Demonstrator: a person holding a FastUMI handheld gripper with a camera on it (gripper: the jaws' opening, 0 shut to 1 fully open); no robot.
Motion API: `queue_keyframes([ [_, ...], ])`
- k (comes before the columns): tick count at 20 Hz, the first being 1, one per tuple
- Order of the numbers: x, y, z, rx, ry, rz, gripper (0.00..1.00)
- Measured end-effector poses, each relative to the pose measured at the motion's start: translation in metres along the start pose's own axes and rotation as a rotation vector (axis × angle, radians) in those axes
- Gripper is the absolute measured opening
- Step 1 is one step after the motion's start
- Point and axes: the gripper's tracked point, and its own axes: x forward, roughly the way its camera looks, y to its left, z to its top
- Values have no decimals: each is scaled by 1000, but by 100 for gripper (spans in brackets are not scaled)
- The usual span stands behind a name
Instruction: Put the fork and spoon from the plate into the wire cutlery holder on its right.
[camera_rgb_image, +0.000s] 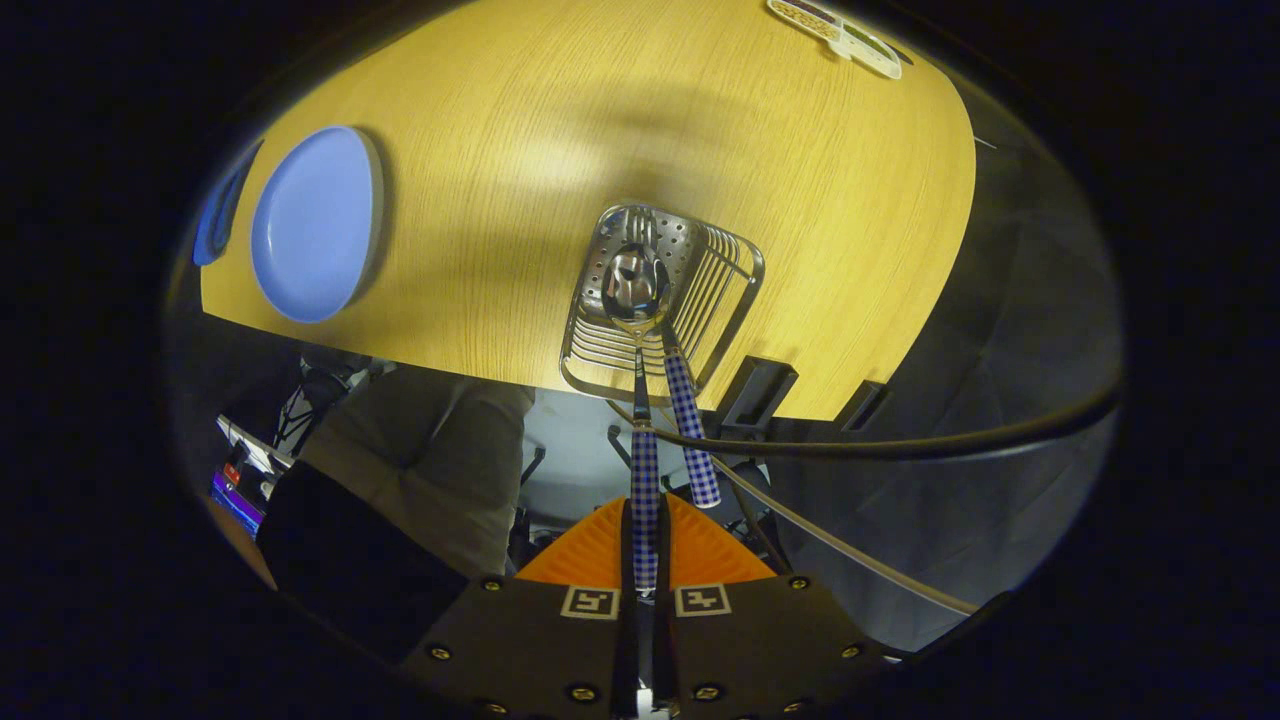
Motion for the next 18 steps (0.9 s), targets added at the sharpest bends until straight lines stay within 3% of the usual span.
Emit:
queue_keyframes([
  [5,3,-3,9,-7,4,3,6],
  [11,-4,-4,20,-4,-32,22,23],
  [12,-4,-4,19,-4,-34,23,31],
  [16,-14,-6,9,9,-70,26,34],
  [17,-18,-5,4,16,-94,29,44],
  [18,-22,-5,-2,36,-120,28,61],
])
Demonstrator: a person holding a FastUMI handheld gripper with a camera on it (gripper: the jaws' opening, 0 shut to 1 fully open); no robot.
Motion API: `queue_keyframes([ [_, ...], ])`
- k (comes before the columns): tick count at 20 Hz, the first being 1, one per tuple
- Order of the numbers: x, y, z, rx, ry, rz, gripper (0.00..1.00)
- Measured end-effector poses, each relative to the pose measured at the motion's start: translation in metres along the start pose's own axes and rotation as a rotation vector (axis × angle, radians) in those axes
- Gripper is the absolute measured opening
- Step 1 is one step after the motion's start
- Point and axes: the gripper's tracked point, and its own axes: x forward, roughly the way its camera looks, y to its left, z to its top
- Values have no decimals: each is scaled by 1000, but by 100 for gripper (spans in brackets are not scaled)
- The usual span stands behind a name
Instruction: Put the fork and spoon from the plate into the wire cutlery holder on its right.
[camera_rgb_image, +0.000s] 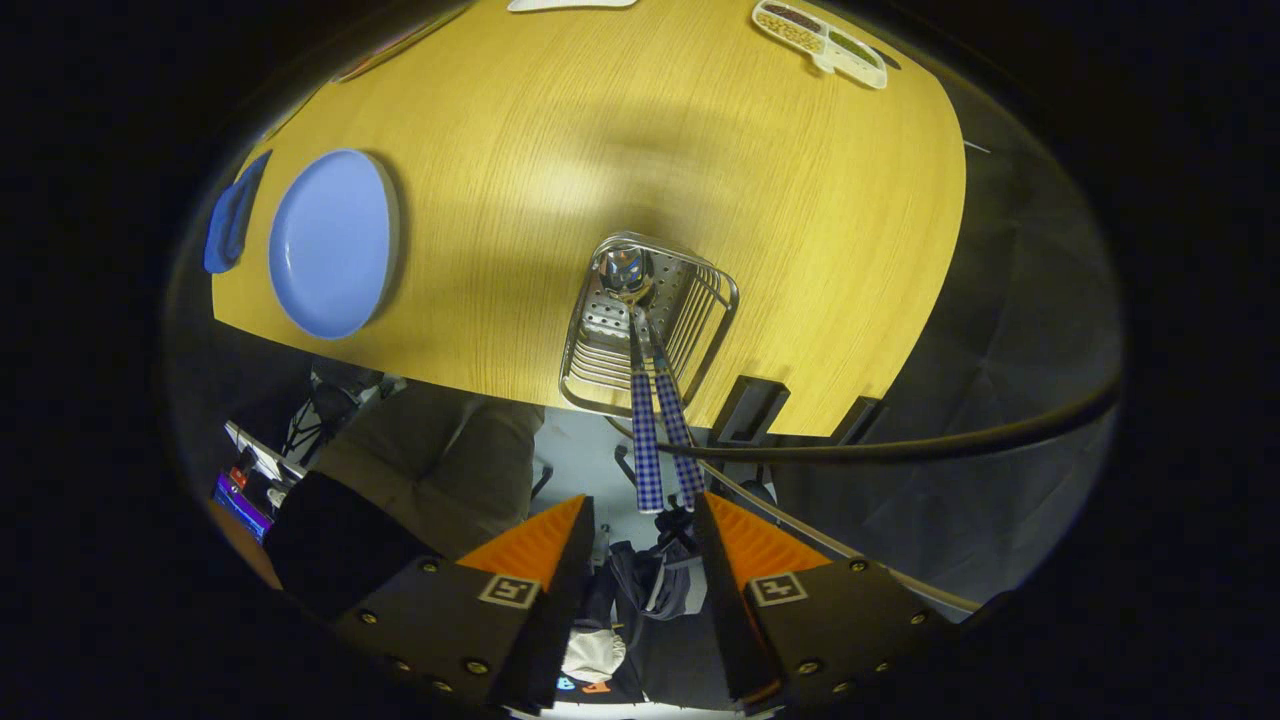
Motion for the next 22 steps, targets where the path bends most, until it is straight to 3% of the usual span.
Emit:
queue_keyframes([
  [1,-3,0,-5,26,-39,-2,66],
  [3,-11,2,-21,65,-129,2,99],
  [10,-9,21,-87,205,-418,79,97],
  [12,-23,25,-82,264,-635,47,97],
  [16,-83,63,-63,413,-1229,81,99],
  [22,-137,86,-77,436,-1648,66,99],
])
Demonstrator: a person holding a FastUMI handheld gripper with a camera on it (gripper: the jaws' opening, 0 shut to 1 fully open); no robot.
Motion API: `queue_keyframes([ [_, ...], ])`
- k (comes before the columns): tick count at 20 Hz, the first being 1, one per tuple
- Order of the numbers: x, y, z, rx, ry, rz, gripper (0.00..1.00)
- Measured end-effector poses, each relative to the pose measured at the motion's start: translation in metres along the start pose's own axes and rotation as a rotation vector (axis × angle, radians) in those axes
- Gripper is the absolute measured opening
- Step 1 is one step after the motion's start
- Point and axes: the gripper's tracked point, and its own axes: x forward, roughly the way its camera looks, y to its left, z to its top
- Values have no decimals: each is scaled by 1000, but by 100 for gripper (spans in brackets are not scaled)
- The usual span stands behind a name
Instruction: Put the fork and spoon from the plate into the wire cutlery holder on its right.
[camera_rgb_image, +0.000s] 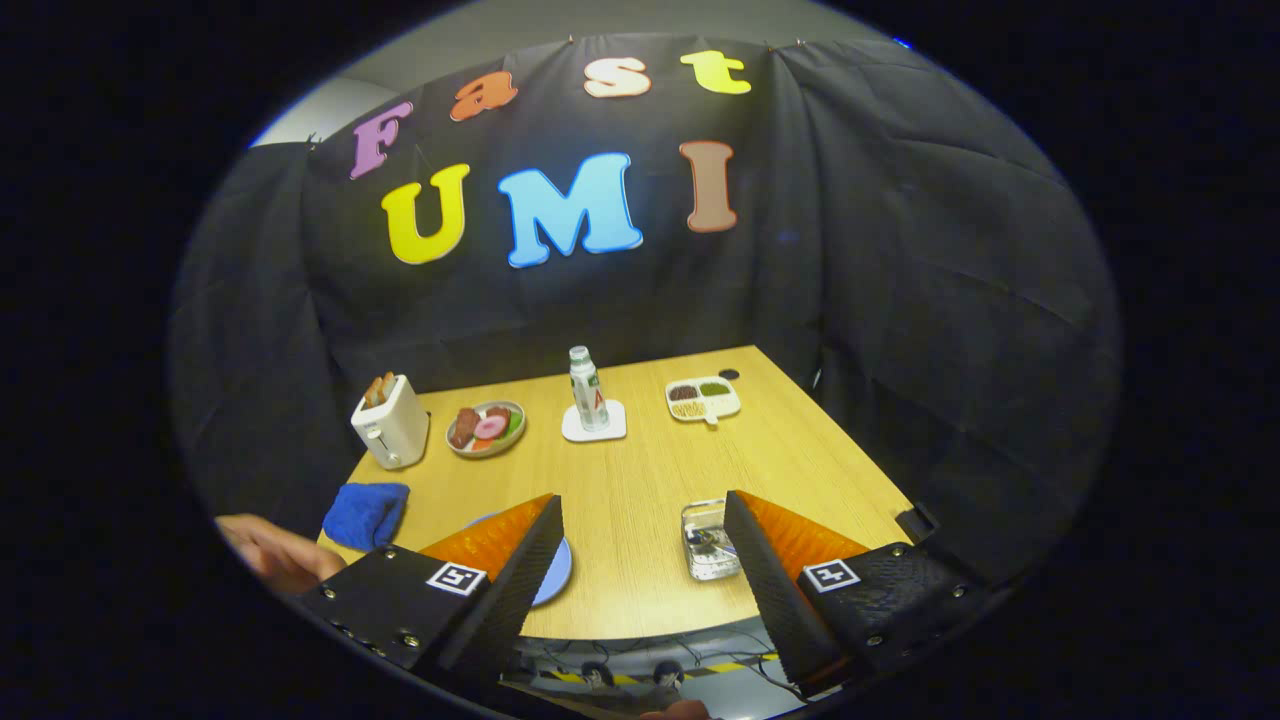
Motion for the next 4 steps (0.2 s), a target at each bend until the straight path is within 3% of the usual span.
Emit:
queue_keyframes([
  [4,3,17,39,-81,-227,-4,99],
])
